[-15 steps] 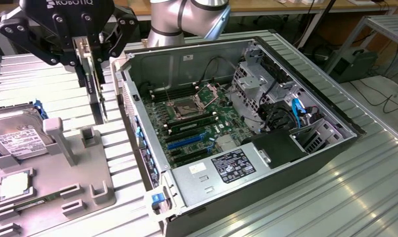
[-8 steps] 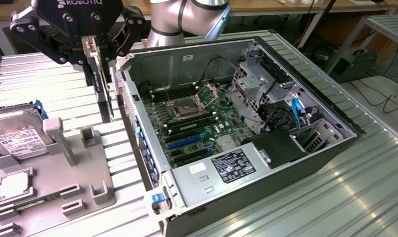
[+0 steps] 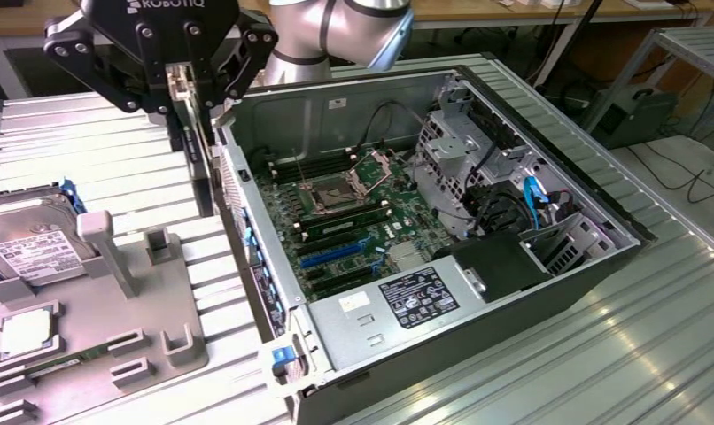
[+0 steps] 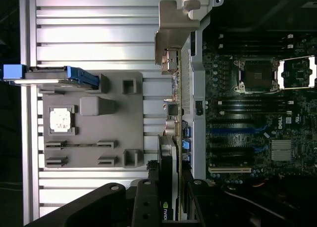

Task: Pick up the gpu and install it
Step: 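Pick up the gpu and move the gpu toward the slot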

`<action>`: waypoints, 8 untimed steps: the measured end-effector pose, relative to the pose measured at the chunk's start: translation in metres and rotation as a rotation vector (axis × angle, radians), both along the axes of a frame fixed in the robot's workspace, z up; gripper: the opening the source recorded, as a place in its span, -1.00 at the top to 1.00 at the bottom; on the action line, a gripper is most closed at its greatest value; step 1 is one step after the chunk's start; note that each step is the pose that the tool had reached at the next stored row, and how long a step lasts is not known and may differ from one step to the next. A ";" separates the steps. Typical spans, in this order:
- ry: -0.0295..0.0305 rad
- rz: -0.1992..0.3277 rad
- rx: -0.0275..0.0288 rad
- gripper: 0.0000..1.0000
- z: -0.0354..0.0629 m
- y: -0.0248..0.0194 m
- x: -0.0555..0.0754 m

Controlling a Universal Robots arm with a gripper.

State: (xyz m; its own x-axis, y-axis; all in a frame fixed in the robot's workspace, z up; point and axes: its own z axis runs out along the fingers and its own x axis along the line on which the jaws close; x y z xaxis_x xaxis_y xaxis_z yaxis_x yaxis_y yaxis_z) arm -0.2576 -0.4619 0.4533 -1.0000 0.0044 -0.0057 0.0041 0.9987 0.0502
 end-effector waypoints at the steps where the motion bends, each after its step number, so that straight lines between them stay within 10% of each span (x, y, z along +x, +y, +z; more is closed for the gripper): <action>1: 0.0000 0.000 0.0000 0.46 0.0000 0.0000 0.001; 8: 0.0001 0.000 0.0000 0.46 0.0000 0.0000 0.010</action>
State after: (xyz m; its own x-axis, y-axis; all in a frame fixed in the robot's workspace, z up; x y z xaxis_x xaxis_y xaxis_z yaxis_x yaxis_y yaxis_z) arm -0.2479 -0.4619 0.4533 -1.0000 0.0043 -0.0057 0.0040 0.9987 0.0501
